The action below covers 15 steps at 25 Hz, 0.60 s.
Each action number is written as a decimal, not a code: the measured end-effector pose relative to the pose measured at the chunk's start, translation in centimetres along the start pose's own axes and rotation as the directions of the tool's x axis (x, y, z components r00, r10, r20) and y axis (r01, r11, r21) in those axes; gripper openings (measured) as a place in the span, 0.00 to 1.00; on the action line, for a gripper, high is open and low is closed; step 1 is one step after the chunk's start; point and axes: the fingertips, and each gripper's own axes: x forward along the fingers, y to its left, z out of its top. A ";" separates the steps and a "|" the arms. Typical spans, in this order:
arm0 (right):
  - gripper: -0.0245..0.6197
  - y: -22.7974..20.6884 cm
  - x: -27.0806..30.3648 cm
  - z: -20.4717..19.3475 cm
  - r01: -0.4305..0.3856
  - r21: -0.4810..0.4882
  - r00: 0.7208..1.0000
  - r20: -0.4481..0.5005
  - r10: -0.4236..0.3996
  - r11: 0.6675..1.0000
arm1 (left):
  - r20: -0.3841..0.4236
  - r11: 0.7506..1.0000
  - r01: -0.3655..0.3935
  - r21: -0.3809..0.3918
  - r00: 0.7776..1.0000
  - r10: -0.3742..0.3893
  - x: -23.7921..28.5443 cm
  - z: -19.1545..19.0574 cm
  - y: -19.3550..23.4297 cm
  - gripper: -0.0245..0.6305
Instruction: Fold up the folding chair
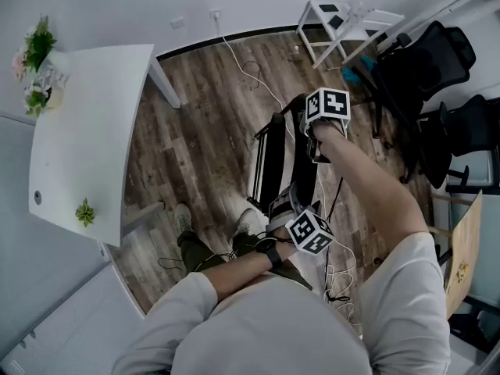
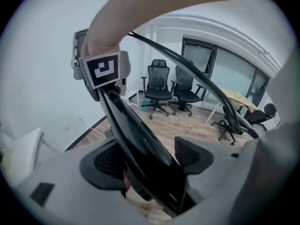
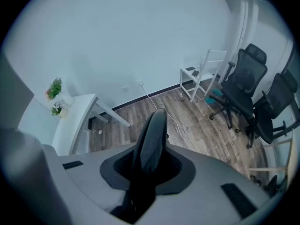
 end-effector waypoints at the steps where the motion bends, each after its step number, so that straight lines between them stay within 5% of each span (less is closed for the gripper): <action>1: 0.17 0.8 0.2 0.0 0.010 0.002 1.000 0.000 -0.010 1.000 | -0.002 1.000 -0.003 -0.006 1.000 0.003 -0.5 -0.5 0.9 0.56; 15: 0.17 13.3 1.1 0.0 0.048 0.057 0.999 0.017 -0.050 0.997 | -0.021 0.999 -0.013 -0.031 1.000 0.013 -8.2 -7.6 11.2 0.46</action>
